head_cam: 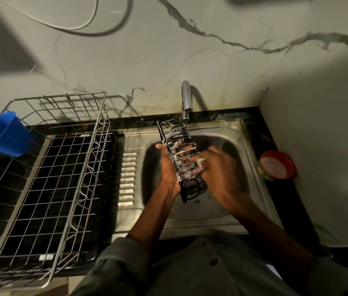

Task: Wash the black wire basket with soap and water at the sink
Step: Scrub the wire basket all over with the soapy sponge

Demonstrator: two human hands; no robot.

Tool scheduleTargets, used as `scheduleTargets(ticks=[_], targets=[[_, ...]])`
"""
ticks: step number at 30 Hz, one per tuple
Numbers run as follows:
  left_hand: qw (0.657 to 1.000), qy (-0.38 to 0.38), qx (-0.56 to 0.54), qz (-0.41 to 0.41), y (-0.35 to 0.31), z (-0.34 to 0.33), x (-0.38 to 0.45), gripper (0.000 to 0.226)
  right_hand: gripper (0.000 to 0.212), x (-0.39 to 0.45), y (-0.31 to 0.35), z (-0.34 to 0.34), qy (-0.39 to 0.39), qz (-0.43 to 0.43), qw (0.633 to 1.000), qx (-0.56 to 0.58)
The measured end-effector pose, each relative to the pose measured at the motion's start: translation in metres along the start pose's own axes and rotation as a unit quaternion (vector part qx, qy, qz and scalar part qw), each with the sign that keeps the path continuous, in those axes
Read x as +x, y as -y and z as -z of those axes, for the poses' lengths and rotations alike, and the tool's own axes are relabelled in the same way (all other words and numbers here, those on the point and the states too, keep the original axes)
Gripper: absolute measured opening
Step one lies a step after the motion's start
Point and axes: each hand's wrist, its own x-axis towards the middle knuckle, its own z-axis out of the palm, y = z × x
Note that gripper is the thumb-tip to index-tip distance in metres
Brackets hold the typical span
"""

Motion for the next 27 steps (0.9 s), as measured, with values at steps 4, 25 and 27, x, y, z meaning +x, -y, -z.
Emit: scheduleTargets(ticks=[4,25,27], targets=[[1.0,-0.004,-0.013,-0.018,0.006,-0.003,0.004,0.089,0.041,-0.007,0.009,-0.006,0.067,0.092,0.993,-0.014],[0.991,0.006,-0.128,-0.022,-0.015,0.004,0.01,0.071,0.032,-0.002,-0.024,-0.024,0.018,0.023,0.989,0.146],[0.993,0.0,-0.118,0.005,-0.015,0.008,0.011,0.081,0.028,0.002,-0.033,-0.024,-0.046,-0.061,0.983,0.166]])
